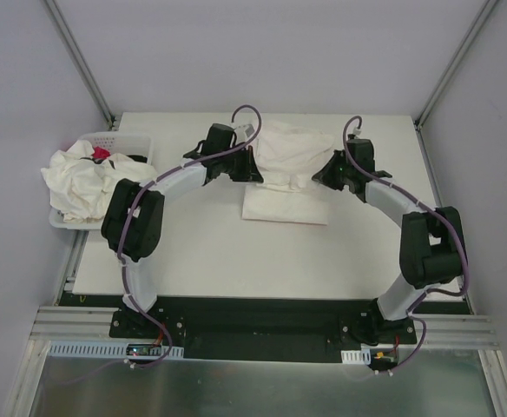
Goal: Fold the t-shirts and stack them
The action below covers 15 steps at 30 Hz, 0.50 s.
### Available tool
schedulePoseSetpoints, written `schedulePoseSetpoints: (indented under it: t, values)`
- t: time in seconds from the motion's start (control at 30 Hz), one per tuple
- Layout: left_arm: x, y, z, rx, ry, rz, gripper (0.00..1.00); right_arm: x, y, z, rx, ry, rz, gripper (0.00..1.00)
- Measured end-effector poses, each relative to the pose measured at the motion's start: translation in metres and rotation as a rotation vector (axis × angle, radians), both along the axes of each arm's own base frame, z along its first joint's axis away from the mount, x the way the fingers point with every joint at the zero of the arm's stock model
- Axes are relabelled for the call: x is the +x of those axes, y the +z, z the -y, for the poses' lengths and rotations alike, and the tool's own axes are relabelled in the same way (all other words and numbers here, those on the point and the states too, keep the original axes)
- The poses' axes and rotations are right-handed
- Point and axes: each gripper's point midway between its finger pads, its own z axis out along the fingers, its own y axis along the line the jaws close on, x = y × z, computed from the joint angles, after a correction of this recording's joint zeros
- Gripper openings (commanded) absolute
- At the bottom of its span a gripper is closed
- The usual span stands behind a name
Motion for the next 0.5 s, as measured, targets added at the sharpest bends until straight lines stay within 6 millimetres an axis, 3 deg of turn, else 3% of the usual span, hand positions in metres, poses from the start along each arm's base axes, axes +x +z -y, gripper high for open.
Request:
schedulePoseSetpoints:
  t: [0.23, 0.43, 0.47, 0.5]
  values:
    - [0.028, -0.008, 0.003, -0.026, 0.000, -0.010, 0.00, 0.022, -0.009, 0.006, 0.029, -0.023, -0.021, 0.01]
    - [0.044, -0.034, 0.000, -0.037, 0.003, -0.061, 0.00, 0.041, -0.031, 0.004, 0.075, -0.026, -0.076, 0.01]
    - [0.046, -0.039, 0.000, -0.037, 0.007, -0.072, 0.00, 0.043, -0.035, 0.003, 0.083, -0.024, -0.085, 0.05]
    - [0.048, -0.043, -0.001, -0.040, 0.008, -0.083, 0.00, 0.044, -0.038, 0.003, 0.089, -0.023, -0.095, 0.17]
